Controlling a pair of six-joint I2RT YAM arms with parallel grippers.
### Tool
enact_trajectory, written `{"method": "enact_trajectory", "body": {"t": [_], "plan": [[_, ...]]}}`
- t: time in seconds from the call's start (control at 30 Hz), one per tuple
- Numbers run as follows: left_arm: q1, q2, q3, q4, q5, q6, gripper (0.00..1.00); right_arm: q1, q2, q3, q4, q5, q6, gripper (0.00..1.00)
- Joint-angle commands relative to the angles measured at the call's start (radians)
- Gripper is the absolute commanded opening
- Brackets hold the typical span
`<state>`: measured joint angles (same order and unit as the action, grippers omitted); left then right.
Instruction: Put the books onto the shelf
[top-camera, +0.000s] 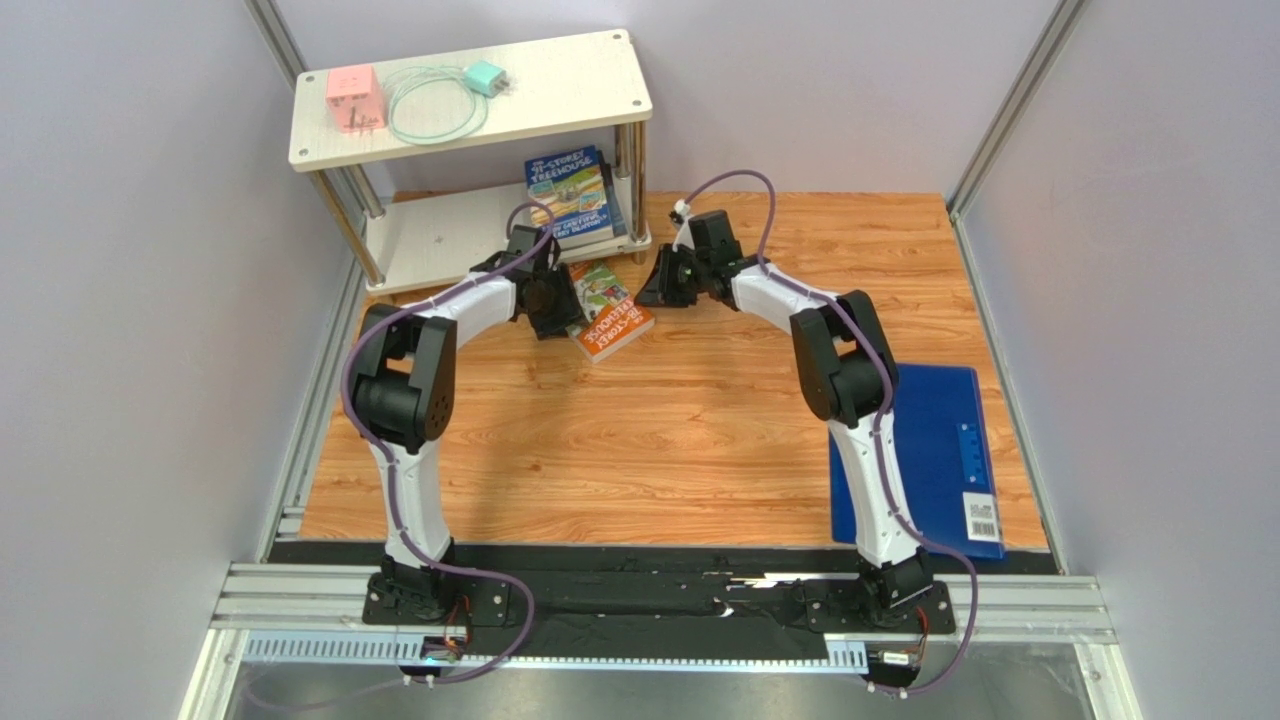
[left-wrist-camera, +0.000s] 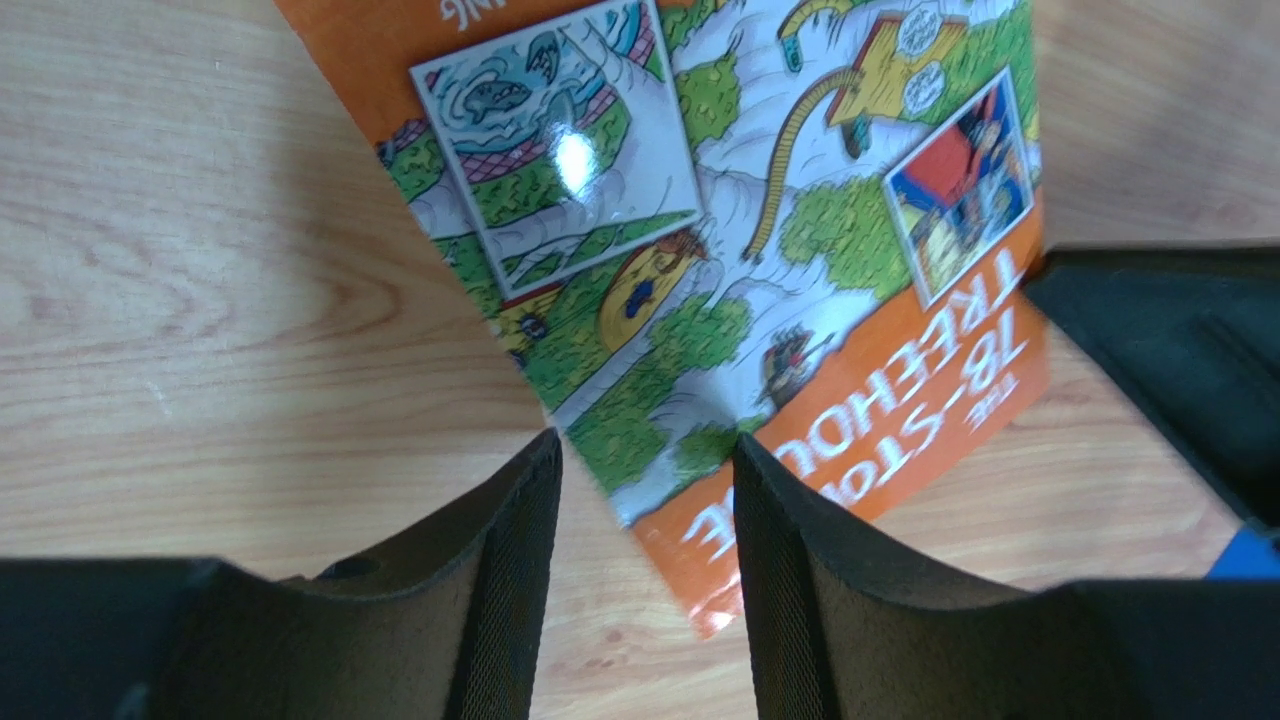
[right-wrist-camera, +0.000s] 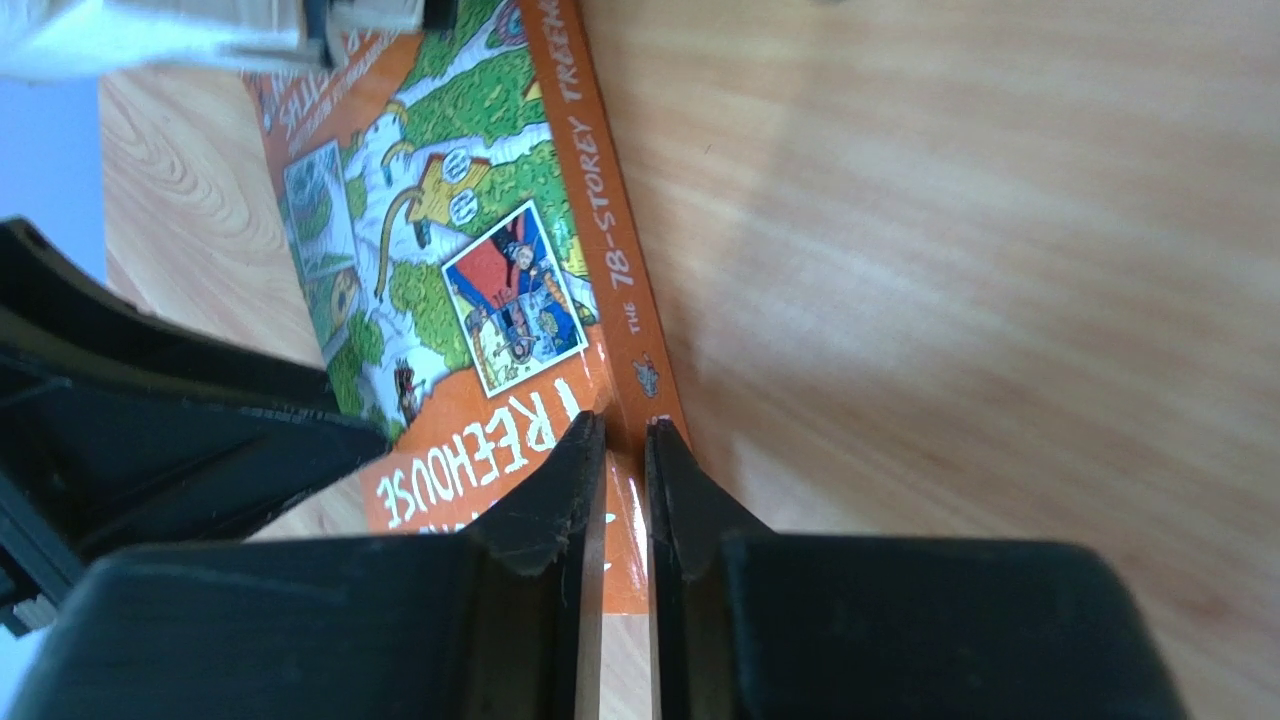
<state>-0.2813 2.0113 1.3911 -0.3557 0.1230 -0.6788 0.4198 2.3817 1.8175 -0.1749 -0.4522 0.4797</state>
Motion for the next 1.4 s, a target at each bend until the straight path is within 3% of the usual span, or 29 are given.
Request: {"method": "enact_trajectory", "body": {"t": [0.0,0.2,0.4,0.7,0.83,1.07,1.1,1.13,1.2,1.23,1.33,1.37], "plan": [[-0.007,0.035,0.02,0.026,0.052,-0.018,0.52,0.083,-0.047,-0.069,-0.049,-0.036,-0.007,0.12],[-0.067,0.004,-0.033,0.038,0.069,-0.002,0.48,0.14,-0.113,-0.156,-0.075,-0.069,-0.019,0.1],[-0.185,-0.091,-0.174,0.049,0.069,-0.024,0.46,0.209,-0.294,-0.306,-0.106,-0.059,-0.047,0.08],[-0.442,-0.282,-0.409,0.089,0.052,-0.185,0.45,0.312,-0.654,-0.702,-0.103,-0.011,-0.035,0.06],[-0.536,-0.403,-0.48,0.068,-0.023,-0.215,0.48,0.326,-0.803,-0.819,-0.123,0.064,-0.023,0.06],[-0.538,-0.726,-0.478,-0.176,-0.256,-0.168,0.58,0.315,-0.958,-0.817,-0.182,0.282,-0.093,0.07],[-0.538,-0.784,-0.475,-0.218,-0.263,-0.16,0.61,0.309,-0.952,-0.779,-0.195,0.328,-0.102,0.09],[-0.538,-0.808,-0.472,-0.236,-0.263,-0.157,0.61,0.3,-0.922,-0.755,-0.218,0.348,-0.111,0.25],[-0.538,-0.874,-0.48,-0.29,-0.263,-0.165,0.62,0.261,-0.877,-0.684,-0.235,0.371,-0.139,0.38],[-0.538,-0.891,-0.501,-0.298,-0.25,-0.166,0.62,0.245,-0.819,-0.663,-0.236,0.372,-0.15,0.5],[-0.545,-0.933,-0.559,-0.299,-0.192,-0.189,0.55,0.151,-0.715,-0.563,-0.242,0.353,-0.158,0.54],[-0.553,-0.933,-0.57,-0.298,-0.181,-0.197,0.48,0.134,-0.635,-0.526,-0.254,0.328,-0.159,0.54]]}}
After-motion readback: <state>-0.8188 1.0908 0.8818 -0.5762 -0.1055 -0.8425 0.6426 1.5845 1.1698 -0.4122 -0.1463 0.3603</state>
